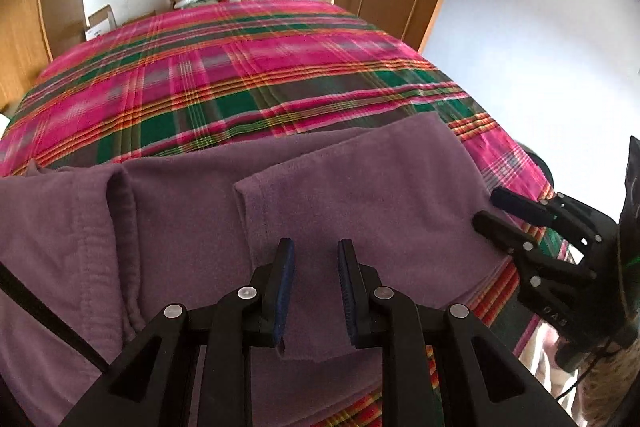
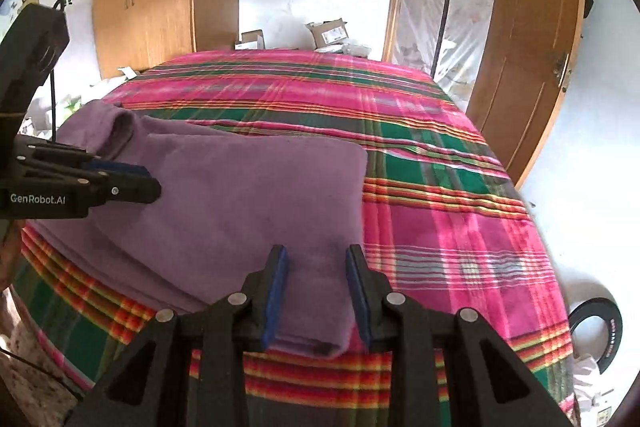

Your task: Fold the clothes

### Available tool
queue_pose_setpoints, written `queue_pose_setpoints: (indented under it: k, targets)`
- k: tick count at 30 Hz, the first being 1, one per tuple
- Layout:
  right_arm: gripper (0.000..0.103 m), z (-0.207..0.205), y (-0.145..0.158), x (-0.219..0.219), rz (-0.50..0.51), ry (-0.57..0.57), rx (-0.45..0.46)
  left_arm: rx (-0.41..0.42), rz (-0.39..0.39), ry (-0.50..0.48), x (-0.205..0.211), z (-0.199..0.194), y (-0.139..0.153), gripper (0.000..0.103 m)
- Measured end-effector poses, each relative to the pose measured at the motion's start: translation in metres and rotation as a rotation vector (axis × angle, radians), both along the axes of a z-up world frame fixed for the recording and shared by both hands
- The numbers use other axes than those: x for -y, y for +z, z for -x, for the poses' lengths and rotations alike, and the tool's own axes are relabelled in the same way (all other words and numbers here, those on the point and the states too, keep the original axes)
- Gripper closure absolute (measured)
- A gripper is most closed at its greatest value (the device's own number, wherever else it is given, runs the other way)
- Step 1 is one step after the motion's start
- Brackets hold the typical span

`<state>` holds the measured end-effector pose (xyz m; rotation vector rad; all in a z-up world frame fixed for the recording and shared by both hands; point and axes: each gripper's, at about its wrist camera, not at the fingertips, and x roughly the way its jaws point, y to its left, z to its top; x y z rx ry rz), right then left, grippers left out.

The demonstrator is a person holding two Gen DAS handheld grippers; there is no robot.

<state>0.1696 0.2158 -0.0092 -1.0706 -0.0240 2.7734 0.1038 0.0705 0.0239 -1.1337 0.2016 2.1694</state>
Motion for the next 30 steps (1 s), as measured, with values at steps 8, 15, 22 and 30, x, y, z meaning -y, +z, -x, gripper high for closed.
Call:
queue_pose_setpoints:
  k: [8,15,22,30]
  targets:
    - [0.071,-0.007,-0.002,0.005,0.006,-0.005,-0.007,-0.142,0.018,-0.019,0.001,-0.018,-0.005,0.080]
    - [0.070,-0.008,-0.003,0.004,0.047,-0.030,-0.014,-0.156,-0.010,-0.011,0.004,-0.018,-0.007,0.079]
    - [0.070,-0.008,-0.003,0.013,0.015,-0.053,-0.015,-0.031,-0.150,0.001,0.024,-0.009,-0.002,0.067]
    - [0.065,-0.015,0.015,0.032,0.054,0.023,-0.069,-0.169,-0.228,0.050,0.071,-0.023,0.021,0.063]
